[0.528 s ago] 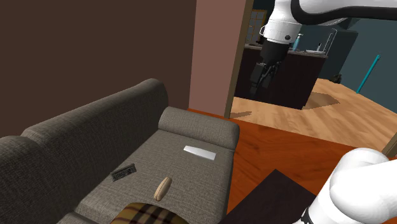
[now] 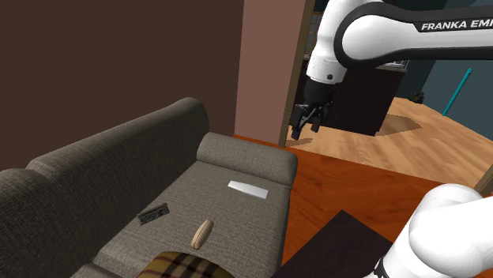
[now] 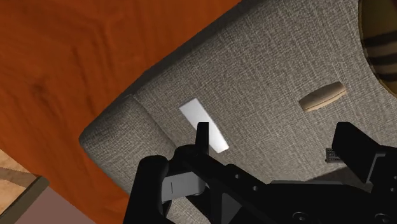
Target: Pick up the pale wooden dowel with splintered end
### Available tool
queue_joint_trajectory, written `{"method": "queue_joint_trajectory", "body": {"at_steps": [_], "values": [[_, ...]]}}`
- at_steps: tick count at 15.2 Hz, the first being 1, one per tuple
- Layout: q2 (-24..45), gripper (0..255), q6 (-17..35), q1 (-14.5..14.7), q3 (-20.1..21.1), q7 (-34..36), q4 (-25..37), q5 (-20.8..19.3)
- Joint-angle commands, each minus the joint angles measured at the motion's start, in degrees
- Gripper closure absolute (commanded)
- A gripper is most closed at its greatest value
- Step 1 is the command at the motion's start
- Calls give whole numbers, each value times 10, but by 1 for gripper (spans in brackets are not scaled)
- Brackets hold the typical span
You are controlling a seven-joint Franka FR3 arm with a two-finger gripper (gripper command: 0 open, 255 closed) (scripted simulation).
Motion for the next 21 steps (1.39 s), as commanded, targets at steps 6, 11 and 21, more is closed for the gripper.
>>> {"method": "queue_joint_trajectory", "body": {"at_steps": [6, 11, 21], "values": [[57, 0, 114, -4, 67, 124, -63, 48], [132, 0, 206, -11, 119, 213, -82, 73], [355, 0, 391, -49, 220, 426, -51, 35]]}}
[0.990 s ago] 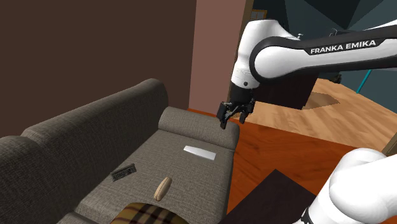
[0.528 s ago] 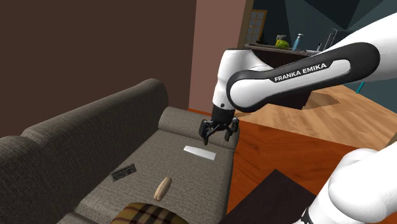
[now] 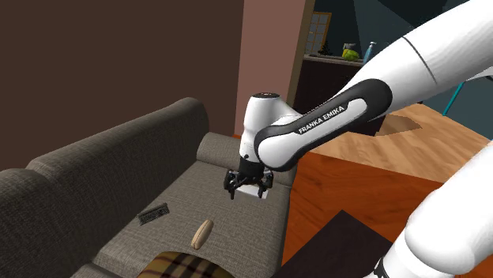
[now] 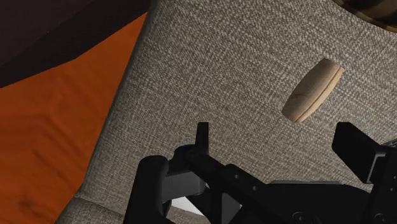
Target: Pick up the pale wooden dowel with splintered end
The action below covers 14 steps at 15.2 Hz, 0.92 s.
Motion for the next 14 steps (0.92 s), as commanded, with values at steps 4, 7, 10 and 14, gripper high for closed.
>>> {"method": "queue_joint_trajectory", "body": {"at_steps": [4, 7, 10, 14], "values": [[140, 0, 80, -12, 21, 146, 46, -92], [222, 0, 113, 9, 2, 236, 84, -158], [298, 0, 138, 46, -33, 310, 130, -206], [391, 0, 162, 96, -79, 382, 200, -238]]}}
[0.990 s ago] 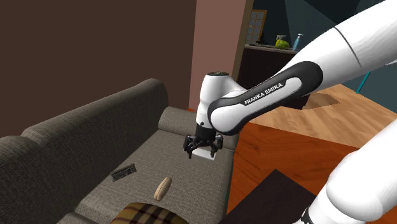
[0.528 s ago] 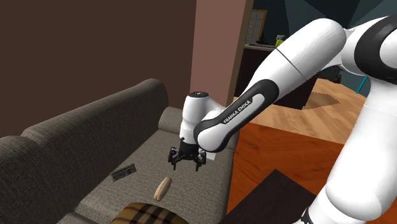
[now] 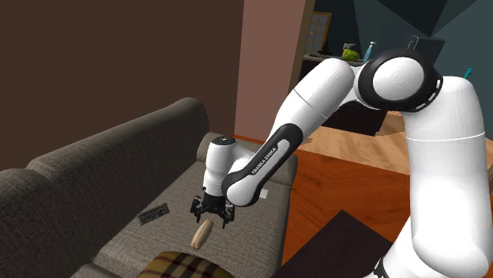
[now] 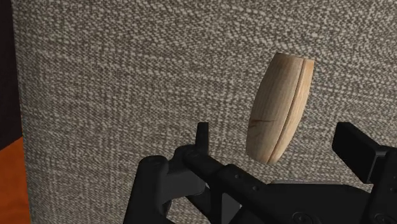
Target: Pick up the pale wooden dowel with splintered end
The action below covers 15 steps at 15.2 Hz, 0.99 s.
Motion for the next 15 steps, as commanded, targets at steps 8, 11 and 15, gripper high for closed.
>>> {"method": "queue_joint_trajectory", "body": {"at_steps": [8, 11, 15], "values": [[125, 0, 37, 56, -55, 64, 94, -24], [150, 0, 53, 65, -67, 68, 105, -31], [149, 255, 54, 65, -67, 69, 103, -31]]}}
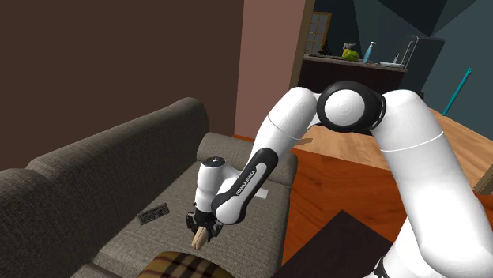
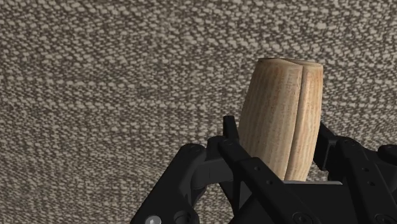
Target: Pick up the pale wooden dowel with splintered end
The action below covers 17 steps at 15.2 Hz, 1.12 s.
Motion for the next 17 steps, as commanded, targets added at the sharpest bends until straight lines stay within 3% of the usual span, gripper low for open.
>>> {"method": "queue_joint_trajectory", "body": {"at_steps": [1, 8, 17], "values": [[1, 255, 0, 0, 0, 0, 0, 0], [2, 255, 0, 0, 0, 0, 2, 0], [-62, 255, -42, -24, 30, -13, -22, 21]]}}
